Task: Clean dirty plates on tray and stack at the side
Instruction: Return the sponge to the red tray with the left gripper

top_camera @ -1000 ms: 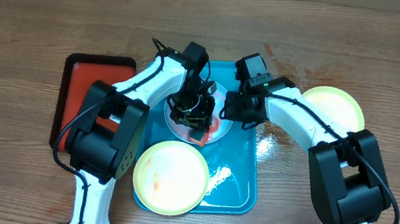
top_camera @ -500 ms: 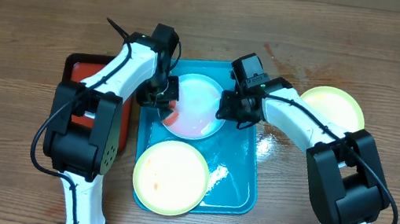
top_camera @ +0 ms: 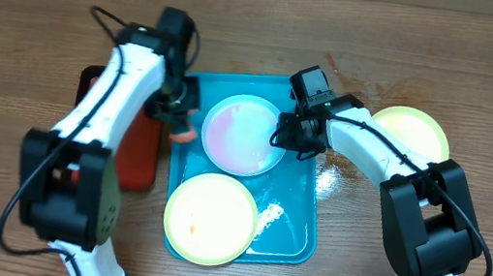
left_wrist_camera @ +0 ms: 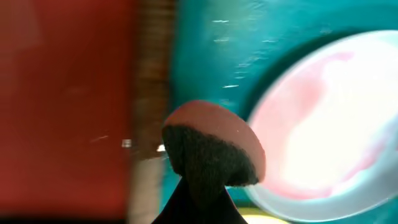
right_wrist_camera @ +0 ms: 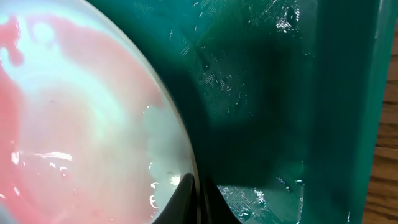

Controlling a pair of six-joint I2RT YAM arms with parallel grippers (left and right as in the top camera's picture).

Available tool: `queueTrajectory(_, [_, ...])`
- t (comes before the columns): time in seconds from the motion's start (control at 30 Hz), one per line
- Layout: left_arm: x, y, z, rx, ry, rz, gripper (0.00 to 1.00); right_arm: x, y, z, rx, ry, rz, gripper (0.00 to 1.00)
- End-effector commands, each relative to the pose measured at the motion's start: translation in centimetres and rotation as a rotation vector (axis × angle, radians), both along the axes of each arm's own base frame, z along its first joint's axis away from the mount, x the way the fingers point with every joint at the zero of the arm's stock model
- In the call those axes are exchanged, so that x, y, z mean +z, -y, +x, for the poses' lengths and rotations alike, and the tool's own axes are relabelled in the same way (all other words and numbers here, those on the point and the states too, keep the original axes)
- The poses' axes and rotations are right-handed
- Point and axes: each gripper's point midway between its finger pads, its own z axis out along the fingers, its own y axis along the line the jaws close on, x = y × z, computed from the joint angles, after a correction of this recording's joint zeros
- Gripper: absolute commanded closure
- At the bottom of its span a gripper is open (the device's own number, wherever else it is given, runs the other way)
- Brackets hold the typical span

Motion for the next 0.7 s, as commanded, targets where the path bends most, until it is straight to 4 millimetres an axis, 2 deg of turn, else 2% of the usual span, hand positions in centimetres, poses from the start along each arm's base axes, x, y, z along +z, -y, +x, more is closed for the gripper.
queueTrajectory(0.0, [0.5, -5.9, -0.6, 0.068, -0.010, 0.162, 0.96, -0.3, 1.3, 0.2, -0.013, 0.008, -0.055, 0.96])
queueTrajectory(0.1, [-0.9, -9.5, -2.0, 0.152, -0.056, 0.219, 0.96, -0.3, 1.4, 0.1, -0.013, 0.003, -0.058, 0.96])
queueTrajectory(0.23, [-4.3, -13.1, -3.3, 0.256, -0.066, 0.218, 0.96, -0.4, 1.4, -0.1, -0.013, -0.003, -0.061, 0.96])
queueTrajectory(0.33, [-5.3, -13.8, -4.0, 0.292, -0.076, 0.181, 0.96, -0.4, 1.5, -0.1, -0.013, -0.005, -0.062, 0.96])
queueTrajectory(0.5, [-5.3, -14.9, -4.0, 0.327, -0.066, 0.178, 0.96, -0.4, 1.5, -0.1, -0.013, -0.007, -0.063, 0.96])
queueTrajectory(0.53, [-5.3, -15.0, -4.0, 0.333, -0.066, 0.176, 0.93, -0.4, 1.5, -0.2, -0.013, -0.009, -0.064, 0.96])
queueTrajectory(0.6, [-5.2, -14.9, -4.1, 0.340, -0.066, 0.155, 0.57, -0.4, 1.5, -0.3, -0.013, -0.012, -0.065, 0.96])
queueTrajectory(0.63, [-5.0, -14.9, -4.1, 0.344, -0.067, 0.148, 0.47, -0.4, 1.6, -0.3, -0.012, -0.012, -0.066, 0.96])
queueTrajectory(0.67, [-4.7, -14.9, -4.1, 0.348, -0.063, 0.143, 0.43, -0.4, 1.6, -0.3, -0.012, -0.013, -0.066, 0.96])
